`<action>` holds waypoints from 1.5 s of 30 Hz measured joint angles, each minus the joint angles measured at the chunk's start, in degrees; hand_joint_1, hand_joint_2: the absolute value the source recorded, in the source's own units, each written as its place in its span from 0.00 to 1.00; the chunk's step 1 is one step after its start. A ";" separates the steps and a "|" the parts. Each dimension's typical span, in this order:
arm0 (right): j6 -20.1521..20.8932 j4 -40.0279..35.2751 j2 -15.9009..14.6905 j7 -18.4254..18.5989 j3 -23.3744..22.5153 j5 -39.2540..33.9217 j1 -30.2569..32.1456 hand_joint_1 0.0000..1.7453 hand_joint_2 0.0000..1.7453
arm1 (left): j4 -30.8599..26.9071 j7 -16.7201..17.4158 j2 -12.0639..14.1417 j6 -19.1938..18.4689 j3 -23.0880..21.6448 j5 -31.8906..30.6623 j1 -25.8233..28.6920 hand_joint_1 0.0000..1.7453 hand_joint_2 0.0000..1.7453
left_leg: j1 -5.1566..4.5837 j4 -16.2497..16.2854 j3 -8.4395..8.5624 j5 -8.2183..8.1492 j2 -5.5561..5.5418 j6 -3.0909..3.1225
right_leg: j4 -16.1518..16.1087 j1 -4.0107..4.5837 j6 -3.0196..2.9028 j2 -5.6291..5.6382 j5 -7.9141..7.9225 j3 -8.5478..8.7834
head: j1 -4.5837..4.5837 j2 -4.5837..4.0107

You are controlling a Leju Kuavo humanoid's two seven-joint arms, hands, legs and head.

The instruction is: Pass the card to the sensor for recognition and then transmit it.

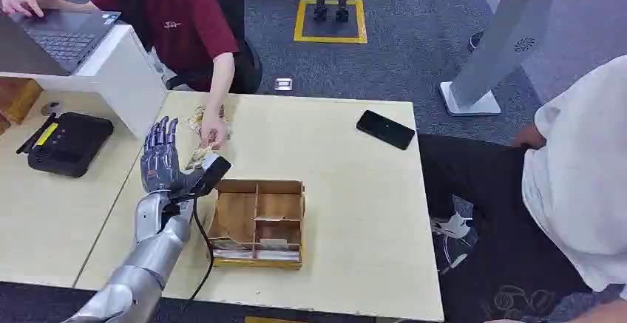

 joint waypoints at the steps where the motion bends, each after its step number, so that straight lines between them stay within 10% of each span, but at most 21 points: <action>1: 0.00 0.00 0.00 0.00 0.00 0.00 0.00 0.00 1.00 | 0.00 0.00 0.00 0.00 0.00 0.00 0.00 0.00 1.00 | 0.00 0.00 0.00 0.00 0.00 0.00 | 0.00 0.00 0.00 0.00 0.00 0.00 | 0.00 0.00; 8: 0.09 0.00 0.00 0.00 0.50 0.04 0.00 0.00 1.00 | 0.00 0.09 0.00 0.00 0.02 0.11 -0.01 0.00 1.00 | 0.00 0.00 0.00 0.00 0.00 0.00 | 0.00 0.00 0.00 0.00 0.00 0.00 | 0.00 0.00; 9: 0.11 0.00 0.00 0.00 0.90 0.13 -0.01 0.00 1.00 | 0.00 -0.20 0.00 0.00 0.02 0.26 -0.01 0.92 1.00 | 0.00 0.00 0.00 0.00 0.00 0.00 | 0.00 0.00 0.00 0.00 0.00 0.00 | 0.00 0.00; 10: 0.13 0.00 0.00 0.00 0.94 0.18 -0.01 0.00 1.00 | 0.00 -0.35 0.02 0.00 0.02 0.35 -0.01 1.00 1.00 | 0.00 0.00 0.00 0.00 0.00 0.00 | 0.00 0.00 0.00 0.00 0.00 0.00 | 0.00 0.00; 45: 0.26 0.00 0.02 -0.09 1.42 0.79 -0.06 0.00 1.00 | -1.27 -3.70 -0.55 0.00 1.05 3.72 -0.04 1.00 1.00 | 0.00 0.00 -0.01 0.00 0.00 0.00 | 0.00 0.00 0.00 0.00 0.00 0.00 | 0.00 0.00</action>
